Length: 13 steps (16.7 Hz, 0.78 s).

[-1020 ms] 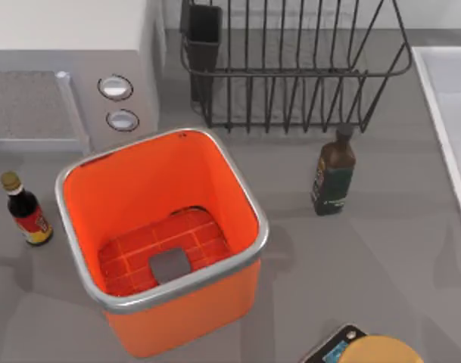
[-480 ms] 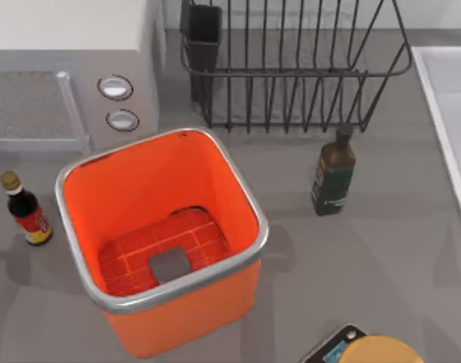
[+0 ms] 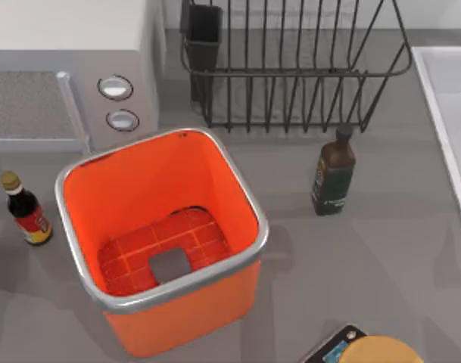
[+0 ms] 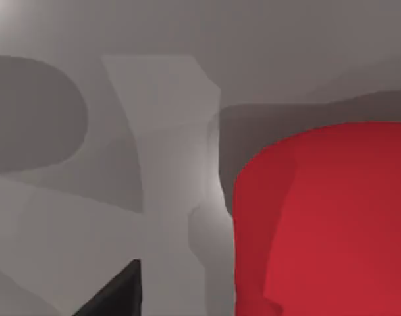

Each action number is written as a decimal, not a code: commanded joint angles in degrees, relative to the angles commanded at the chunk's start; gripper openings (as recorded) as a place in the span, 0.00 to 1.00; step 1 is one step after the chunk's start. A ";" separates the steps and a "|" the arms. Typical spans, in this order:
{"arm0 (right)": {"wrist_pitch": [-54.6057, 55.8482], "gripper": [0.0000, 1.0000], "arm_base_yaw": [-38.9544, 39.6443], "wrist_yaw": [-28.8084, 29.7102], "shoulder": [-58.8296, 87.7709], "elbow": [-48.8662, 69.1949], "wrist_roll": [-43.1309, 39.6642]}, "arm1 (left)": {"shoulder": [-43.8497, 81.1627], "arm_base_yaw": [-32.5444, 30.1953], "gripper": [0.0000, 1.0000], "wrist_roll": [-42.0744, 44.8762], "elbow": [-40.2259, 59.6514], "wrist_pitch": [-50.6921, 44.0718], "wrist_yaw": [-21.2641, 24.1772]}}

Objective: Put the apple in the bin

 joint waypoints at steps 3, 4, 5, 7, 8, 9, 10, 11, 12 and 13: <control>0.00 1.00 0.00 0.00 0.00 0.00 0.00 | 2.39 -0.13 1.00 -0.12 -1.46 3.61 -0.01; 0.00 1.00 0.00 0.00 0.00 0.00 0.00 | 3.29 -0.29 1.00 -0.26 -1.05 4.12 0.02; 0.00 1.00 0.00 0.00 0.00 0.00 0.00 | 4.09 -0.47 1.00 -0.42 -0.47 4.38 0.05; 0.00 1.00 0.00 0.00 0.00 0.00 0.00 | 4.71 -0.63 1.00 -0.51 0.03 4.48 0.08; 0.00 1.00 0.00 0.00 0.00 0.00 0.00 | 4.71 -0.63 1.00 -0.51 0.03 4.48 0.08; 0.00 1.00 0.00 0.00 0.00 0.00 0.00 | 4.71 -0.63 1.00 -0.51 0.03 4.48 0.08; 0.00 1.00 0.00 0.00 0.00 0.00 0.00 | 4.71 -0.63 1.00 -0.51 0.03 4.48 0.08; 0.00 1.00 0.00 0.00 0.00 0.00 0.00 | 4.71 -0.63 0.92 -0.51 0.03 4.48 0.08; 0.00 1.00 0.00 0.00 0.00 0.00 0.00 | 4.71 -0.63 0.85 -0.51 0.03 4.48 0.08; 0.00 1.00 0.00 0.00 0.00 0.00 0.00 | 4.71 -0.63 0.77 -0.51 0.03 4.48 0.08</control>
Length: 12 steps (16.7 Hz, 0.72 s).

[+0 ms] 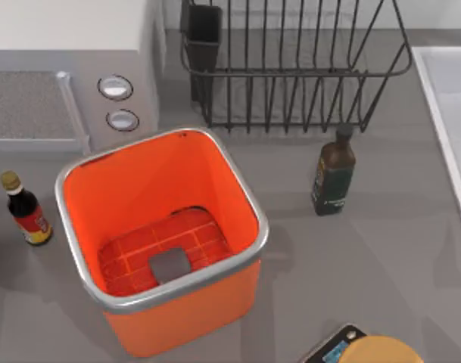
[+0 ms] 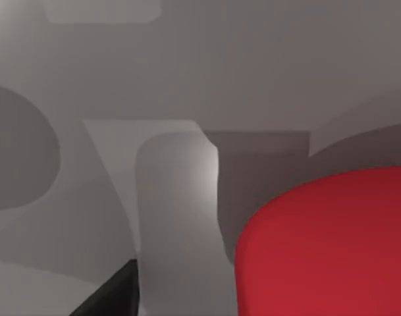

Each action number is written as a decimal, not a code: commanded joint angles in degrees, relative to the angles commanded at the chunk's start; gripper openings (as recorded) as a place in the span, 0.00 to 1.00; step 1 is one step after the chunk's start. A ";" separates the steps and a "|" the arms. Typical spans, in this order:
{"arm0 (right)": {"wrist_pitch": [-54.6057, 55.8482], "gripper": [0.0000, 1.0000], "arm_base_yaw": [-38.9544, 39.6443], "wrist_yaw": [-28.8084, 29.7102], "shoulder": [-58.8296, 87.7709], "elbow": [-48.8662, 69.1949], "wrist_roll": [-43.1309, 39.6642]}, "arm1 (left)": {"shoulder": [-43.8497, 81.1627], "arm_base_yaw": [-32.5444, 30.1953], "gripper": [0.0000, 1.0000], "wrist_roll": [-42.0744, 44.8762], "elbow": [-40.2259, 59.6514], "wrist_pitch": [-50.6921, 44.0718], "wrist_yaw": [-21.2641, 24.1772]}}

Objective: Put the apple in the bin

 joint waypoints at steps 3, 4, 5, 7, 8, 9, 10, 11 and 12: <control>0.00 1.00 0.00 0.00 0.00 0.00 0.00 | 0.00 0.00 0.55 0.00 0.00 0.00 0.00; 0.00 1.00 0.00 0.00 0.00 0.00 0.00 | 0.00 0.00 0.47 0.00 0.00 0.00 0.00; 0.00 1.00 0.00 0.00 0.00 0.00 0.00 | 0.00 0.00 0.40 0.00 0.00 0.00 0.00; 0.00 1.00 0.00 0.00 0.00 0.00 0.00 | 0.00 0.00 0.25 0.00 0.00 0.00 0.00; 0.00 1.00 0.00 0.00 0.00 0.00 0.00 | 0.00 0.00 0.17 0.00 0.00 0.00 0.00; 0.00 1.00 0.00 0.00 0.00 0.00 0.00 | 0.00 0.00 0.10 0.00 0.00 0.00 0.00; 0.00 1.00 0.00 0.00 0.00 0.00 0.00 | 0.00 0.00 0.02 0.00 0.00 0.00 0.00; 0.00 1.00 0.00 0.00 0.00 0.00 0.00 | 0.00 0.00 0.00 0.00 0.00 0.00 0.00; 0.00 1.00 0.00 0.00 0.00 0.00 0.00 | 0.00 0.00 0.00 0.00 0.00 0.00 0.00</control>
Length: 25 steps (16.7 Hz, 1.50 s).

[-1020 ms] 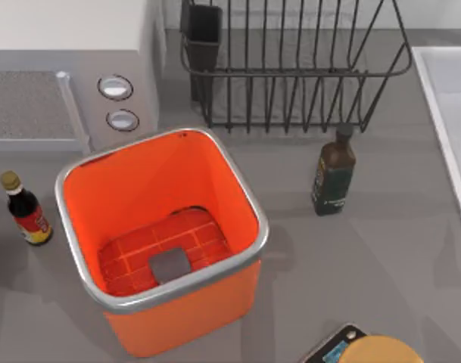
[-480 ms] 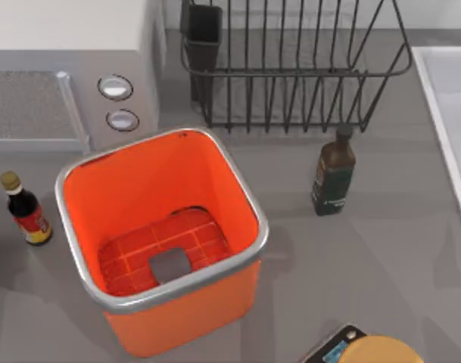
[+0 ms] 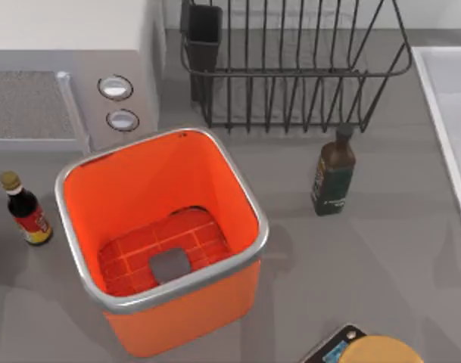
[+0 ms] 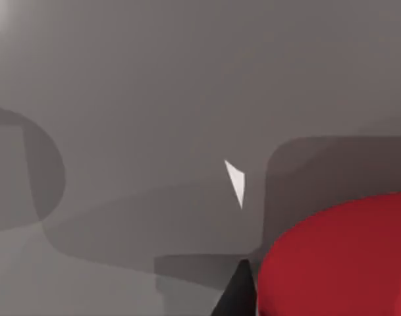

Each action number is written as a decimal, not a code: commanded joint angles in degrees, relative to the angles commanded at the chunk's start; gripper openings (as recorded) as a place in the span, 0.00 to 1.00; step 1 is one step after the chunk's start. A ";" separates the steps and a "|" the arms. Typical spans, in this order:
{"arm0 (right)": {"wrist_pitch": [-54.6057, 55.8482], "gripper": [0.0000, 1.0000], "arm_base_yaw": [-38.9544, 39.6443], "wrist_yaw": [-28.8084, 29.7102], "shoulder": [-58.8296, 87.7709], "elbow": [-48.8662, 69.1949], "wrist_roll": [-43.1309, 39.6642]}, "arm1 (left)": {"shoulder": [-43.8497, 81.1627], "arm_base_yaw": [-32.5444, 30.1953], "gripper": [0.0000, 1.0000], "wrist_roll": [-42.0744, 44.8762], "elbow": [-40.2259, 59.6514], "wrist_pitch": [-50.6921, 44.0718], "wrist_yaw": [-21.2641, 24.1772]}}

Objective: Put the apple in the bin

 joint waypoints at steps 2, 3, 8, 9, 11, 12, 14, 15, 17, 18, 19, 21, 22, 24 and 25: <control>0.00 1.00 0.00 0.00 0.00 0.00 0.00 | 0.00 0.00 0.00 0.00 0.00 0.00 0.00; 0.00 1.00 0.00 0.00 0.00 0.00 0.00 | 0.00 0.00 0.00 0.00 0.00 0.00 0.00; 0.00 1.00 0.00 0.00 0.00 0.00 0.00 | -1.61 0.15 0.00 -0.14 -0.15 -1.49 0.54; 0.00 1.00 0.00 0.00 0.00 0.00 0.00 | -2.24 0.06 0.00 -0.03 -0.33 -2.12 0.49; 0.00 1.00 0.00 0.00 0.00 0.00 0.00 | -4.89 -1.24 0.00 0.42 -0.65 -5.00 0.45; 0.00 1.00 0.00 0.00 0.00 0.00 0.00 | -6.45 -2.47 0.00 0.61 -0.33 -7.26 0.46; 0.00 1.00 0.00 0.00 0.00 0.00 0.00 | -9.24 -5.11 0.00 0.55 1.53 -13.31 0.48; 0.00 1.00 0.00 0.00 0.00 0.00 0.00 | -10.28 -6.03 0.00 0.25 3.12 -16.87 0.48; 0.00 1.00 0.00 0.00 0.00 0.00 0.00 | -11.64 -6.47 0.00 -0.85 7.96 -23.91 0.50; 0.00 1.00 0.00 0.00 0.00 0.00 0.00 | -12.02 -5.97 0.00 -1.44 11.19 -26.95 0.54; 0.00 1.00 0.00 0.00 0.00 0.00 0.00 | -12.25 -5.07 0.00 -1.89 14.67 -29.51 0.59; 0.00 1.00 0.00 0.00 0.00 0.00 0.00 | -12.05 -2.49 0.00 -1.83 20.12 -32.94 0.60; 0.00 1.00 0.00 0.00 0.00 0.00 0.00 | -11.55 -1.24 0.00 -1.43 22.03 -33.88 0.57; 0.00 1.00 0.00 0.00 0.00 0.00 0.00 | -10.45 -0.17 0.00 -0.65 24.02 -34.46 0.52; 0.00 1.00 0.00 0.00 0.00 0.00 0.00 | -10.33 -0.15 0.00 -0.58 24.16 -34.48 0.51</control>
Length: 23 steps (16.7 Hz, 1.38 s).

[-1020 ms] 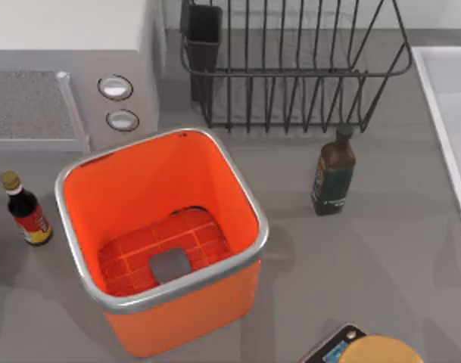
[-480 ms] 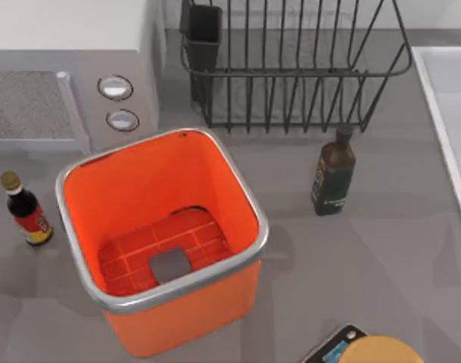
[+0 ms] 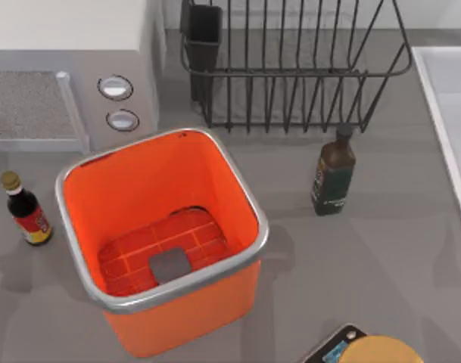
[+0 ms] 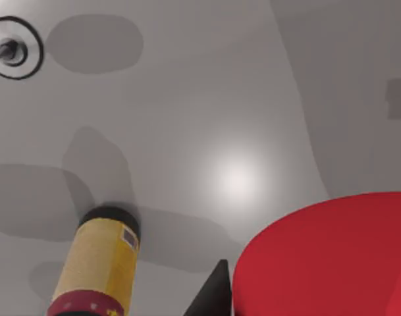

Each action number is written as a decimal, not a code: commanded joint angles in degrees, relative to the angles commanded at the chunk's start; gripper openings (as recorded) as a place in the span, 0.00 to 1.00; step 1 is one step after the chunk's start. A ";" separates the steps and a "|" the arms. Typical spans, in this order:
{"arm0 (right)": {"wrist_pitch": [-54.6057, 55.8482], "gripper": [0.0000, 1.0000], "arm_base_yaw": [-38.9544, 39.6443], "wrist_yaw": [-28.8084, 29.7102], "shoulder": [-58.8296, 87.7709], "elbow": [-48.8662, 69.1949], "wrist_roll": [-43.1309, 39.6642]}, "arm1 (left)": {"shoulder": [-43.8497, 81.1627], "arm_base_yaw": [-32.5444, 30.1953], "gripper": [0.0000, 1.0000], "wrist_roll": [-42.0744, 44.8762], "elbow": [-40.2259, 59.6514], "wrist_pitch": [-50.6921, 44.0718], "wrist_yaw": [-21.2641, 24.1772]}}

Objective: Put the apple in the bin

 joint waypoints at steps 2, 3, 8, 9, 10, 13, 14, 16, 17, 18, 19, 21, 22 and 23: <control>0.00 1.00 0.00 0.00 0.00 0.00 0.00 | 0.00 0.00 0.00 0.00 0.00 0.00 0.00; 0.00 1.00 0.00 0.00 0.00 0.00 0.00 | -0.17 -0.22 0.00 0.08 -0.14 0.13 -0.05; 0.00 1.00 0.00 0.00 0.00 0.00 0.00 | -0.05 -2.94 0.00 -5.27 0.30 -0.17 0.14; 0.00 1.00 0.00 0.00 0.00 0.00 0.00 | 0.04 -4.17 0.00 -8.04 0.89 -0.25 0.17; 0.00 1.00 0.00 0.00 0.00 0.00 0.00 | 0.09 -5.58 0.00 -11.39 1.66 -0.27 0.16; 0.00 1.00 0.00 0.00 0.00 0.00 0.00 | -0.18 -10.68 0.00 -25.09 4.45 0.15 -0.12; 0.00 1.00 0.00 0.00 0.00 0.00 0.00 | -0.33 -12.71 0.00 -30.91 5.32 0.35 -0.28; 0.00 1.00 0.00 0.00 0.00 0.00 0.00 | -0.58 -17.08 0.00 -44.33 6.60 0.73 -0.65; 0.00 1.00 0.00 0.00 0.00 0.00 0.00 | -0.63 -19.37 0.00 -51.93 6.99 0.86 -0.85; 0.00 1.00 0.00 0.00 0.00 0.00 0.00 | -0.60 -21.72 0.00 -60.04 7.24 0.92 -1.05; 0.00 1.00 0.00 0.00 0.00 0.00 0.00 | -0.51 -24.11 0.00 -68.50 7.37 0.93 -1.25; 0.00 1.00 0.00 0.00 0.00 0.00 0.00 | -0.23 -28.99 0.00 -85.68 7.39 0.90 -1.66; 0.00 1.00 0.00 0.00 0.00 0.00 0.00 | -0.10 -31.49 0.00 -93.99 7.33 0.90 -1.86; 0.00 1.00 0.00 0.00 0.00 0.00 0.00 | -0.02 -33.99 0.00 -101.89 7.25 0.94 -2.05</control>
